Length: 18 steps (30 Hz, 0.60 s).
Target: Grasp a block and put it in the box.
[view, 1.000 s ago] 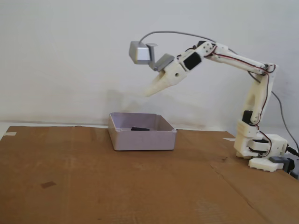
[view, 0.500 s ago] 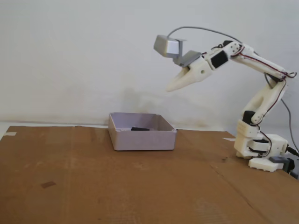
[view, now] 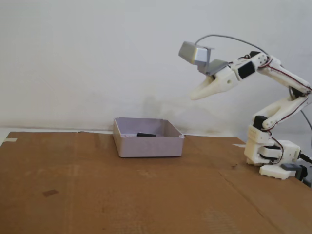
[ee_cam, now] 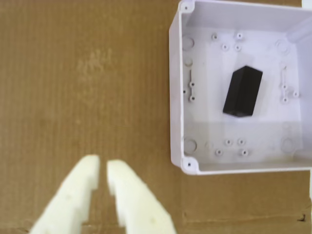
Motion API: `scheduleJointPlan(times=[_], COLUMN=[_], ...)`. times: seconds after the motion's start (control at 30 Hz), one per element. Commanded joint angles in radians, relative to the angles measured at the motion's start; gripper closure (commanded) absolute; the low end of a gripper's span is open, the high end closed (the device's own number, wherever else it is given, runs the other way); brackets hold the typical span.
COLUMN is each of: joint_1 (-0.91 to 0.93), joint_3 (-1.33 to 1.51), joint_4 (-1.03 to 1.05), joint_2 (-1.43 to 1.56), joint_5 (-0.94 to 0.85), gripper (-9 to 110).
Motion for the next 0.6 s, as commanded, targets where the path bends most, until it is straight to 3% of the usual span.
scheduleJointPlan(times=[0.0,0.57], joint_1=[-0.002,-0.003], joint_3=[0.046,0.479], joint_4=[-0.018,-0.015], joint_2=[0.156,0.680], joint_5=[-0.003,-0.005], gripper=[101,101])
